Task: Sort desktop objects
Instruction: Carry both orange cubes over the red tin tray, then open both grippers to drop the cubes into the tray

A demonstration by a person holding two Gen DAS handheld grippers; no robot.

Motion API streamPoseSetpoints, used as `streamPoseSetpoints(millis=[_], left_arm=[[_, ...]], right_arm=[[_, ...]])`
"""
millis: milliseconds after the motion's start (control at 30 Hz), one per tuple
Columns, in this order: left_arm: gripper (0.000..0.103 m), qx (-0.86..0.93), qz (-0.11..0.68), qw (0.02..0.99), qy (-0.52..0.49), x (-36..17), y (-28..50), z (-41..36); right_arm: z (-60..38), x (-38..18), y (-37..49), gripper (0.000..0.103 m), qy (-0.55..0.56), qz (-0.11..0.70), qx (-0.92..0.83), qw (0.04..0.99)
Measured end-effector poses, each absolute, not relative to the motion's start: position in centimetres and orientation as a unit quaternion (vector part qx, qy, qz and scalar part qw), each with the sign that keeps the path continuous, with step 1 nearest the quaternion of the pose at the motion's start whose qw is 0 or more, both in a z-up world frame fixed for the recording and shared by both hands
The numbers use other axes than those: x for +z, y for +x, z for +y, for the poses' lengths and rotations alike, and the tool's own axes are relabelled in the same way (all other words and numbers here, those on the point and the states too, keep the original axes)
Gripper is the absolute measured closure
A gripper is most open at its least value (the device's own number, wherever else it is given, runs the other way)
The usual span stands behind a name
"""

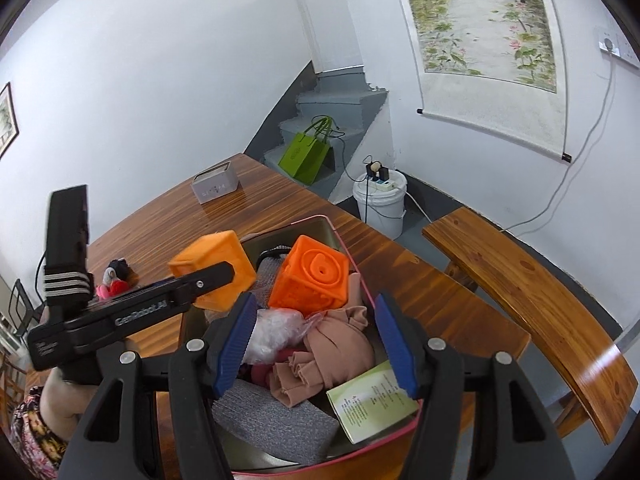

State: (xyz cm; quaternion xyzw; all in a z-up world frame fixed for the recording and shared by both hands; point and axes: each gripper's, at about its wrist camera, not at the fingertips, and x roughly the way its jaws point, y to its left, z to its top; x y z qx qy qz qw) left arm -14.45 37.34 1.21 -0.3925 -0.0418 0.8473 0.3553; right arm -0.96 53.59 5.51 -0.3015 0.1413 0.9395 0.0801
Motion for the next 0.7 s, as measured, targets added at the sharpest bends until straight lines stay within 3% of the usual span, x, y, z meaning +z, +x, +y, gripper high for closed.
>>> streamPoseSetpoints(millis=[133, 467, 533, 700], left_arm=[[0.04, 0.858, -0.037, 0.346, -0.379, 1.5, -14.3, 36.7], [0.039, 0.878, -0.036, 0.318, -0.357, 2.4, -14.0, 33.5], [0.034, 0.88, -0.035, 0.311, -0.358, 2.1, -14.3, 33.2], [0.033, 0.883, -0.003, 0.307, -0.355, 1.7, -14.9, 34.5]], right_arm=[[53.6, 5.4, -0.7, 0.037, -0.298, 0.146, 0.94, 0.082], [51.2, 6.0, -1.5, 0.037, -0.294, 0.136, 0.944, 0.062], [50.8, 6.1, -1.6, 0.037, -0.294, 0.135, 0.944, 0.06], [49.8, 6.3, -2.0, 0.036, -0.294, 0.132, 0.945, 0.053]])
